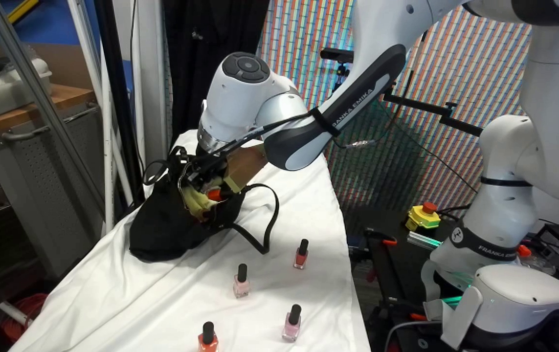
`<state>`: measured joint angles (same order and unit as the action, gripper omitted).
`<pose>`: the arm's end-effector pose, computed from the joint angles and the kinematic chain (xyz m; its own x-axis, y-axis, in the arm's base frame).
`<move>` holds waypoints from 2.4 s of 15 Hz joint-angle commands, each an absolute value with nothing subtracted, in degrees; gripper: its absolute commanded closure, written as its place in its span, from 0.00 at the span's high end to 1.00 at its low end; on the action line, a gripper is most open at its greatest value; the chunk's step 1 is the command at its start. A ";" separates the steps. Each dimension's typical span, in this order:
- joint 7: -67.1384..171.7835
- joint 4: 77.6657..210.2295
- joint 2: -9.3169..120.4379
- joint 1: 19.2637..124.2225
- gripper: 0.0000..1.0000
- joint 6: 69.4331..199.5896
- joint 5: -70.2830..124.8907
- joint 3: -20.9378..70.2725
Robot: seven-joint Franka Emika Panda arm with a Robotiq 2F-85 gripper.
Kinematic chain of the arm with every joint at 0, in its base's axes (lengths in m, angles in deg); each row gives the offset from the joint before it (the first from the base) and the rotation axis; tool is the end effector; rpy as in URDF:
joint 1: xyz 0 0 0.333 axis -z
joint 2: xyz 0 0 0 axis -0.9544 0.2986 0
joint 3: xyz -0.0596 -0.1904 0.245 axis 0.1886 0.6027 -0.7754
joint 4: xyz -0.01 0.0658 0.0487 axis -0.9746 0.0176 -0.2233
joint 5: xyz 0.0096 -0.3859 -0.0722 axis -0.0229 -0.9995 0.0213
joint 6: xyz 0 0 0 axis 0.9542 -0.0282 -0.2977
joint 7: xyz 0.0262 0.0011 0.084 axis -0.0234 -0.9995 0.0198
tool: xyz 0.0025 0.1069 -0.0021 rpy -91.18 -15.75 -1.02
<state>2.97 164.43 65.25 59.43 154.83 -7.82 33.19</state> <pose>0.6350 0.0365 0.2650 0.8617 -0.2376 0.4484 -0.3564 -0.9123 0.2016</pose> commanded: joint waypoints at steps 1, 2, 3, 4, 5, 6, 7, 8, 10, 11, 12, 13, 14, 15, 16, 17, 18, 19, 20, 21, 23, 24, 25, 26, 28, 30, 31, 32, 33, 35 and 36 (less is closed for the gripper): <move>0.47 162.10 66.75 58.26 0.66 155.02 -9.15 34.58; 0.38 162.19 66.74 58.22 0.72 155.05 -9.37 34.71; 0.17 162.24 66.70 58.10 0.77 154.94 -9.60 34.94; -0.02 162.43 66.54 58.03 0.84 154.95 -9.84 35.14; 0.11 162.85 66.14 58.05 0.92 154.64 -9.88 35.22; 0.00 163.17 65.88 58.05 0.98 154.71 -10.05 35.41; 1.21 164.05 65.12 58.61 1.00 154.37 -9.23 34.86; 2.28 165.07 64.23 58.95 1.00 153.81 -8.78 34.48; 5.34 168.07 61.72 60.13 1.00 153.14 -7.14 32.92; 7.09 170.22 60.01 60.67 1.00 152.87 -6.36 32.09; 8.32 171.99 58.53 60.80 1.00 152.39 -6.11 31.74; 9.76 174.24 56.73 61.19 1.00 152.32 -5.52 31.14; 11.09 176.86 54.65 61.52 1.00 152.32 -5.07 30.62; 12.74 179.16 52.60 61.94 1.00 152.00 -4.26 29.98; 14.31 181.97 50.26 62.43 1.00 152.25 -3.54 29.30; 15.89 184.42 48.14 62.96 1.00 152.12 -2.36 28.53; 17.47 187.05 45.82 63.40 1.00 152.09 -1.02 27.80; 19.18 189.26 43.73 63.85 1.00 151.59 0.35 27.07; 19.66 191.27 42.06 63.99 1.00 151.28 1.05 26.62; 20.92 193.09 40.30 64.39 1.00 150.86 2.22 25.85; 22.98 196.23 37.48 65.08 1.00 150.01 4.62 24.25; 23.76 197.57 36.31 65.39 1.00 149.67 5.68 23.49; 24.70 198.66 35.45 65.55 1.00 149.17 7.04 22.58; 25.46 199.60 34.88 65.73 1.00 148.82 8.19 21.74; 26.88 200.88 34.29 65.78 1.00 148.25 10.75 20.03; 28.17 201.56 34.58 65.62 1.00 147.82 13.14 18.54; 29.06 201.76 34.82 65.49 1.00 147.86 14.54 17.93; 29.41 201.89 35.36 65.42 1.00 147.93 15.57 17.32; 29.96 202.01 35.70 65.38 1.00 147.96 16.70 16.85; 29.88 202.12 36.66 65.51 1.00 148.34 17.57 16.15; 30.14 202.21 37.07 65.54 1.00 148.50 18.20 15.99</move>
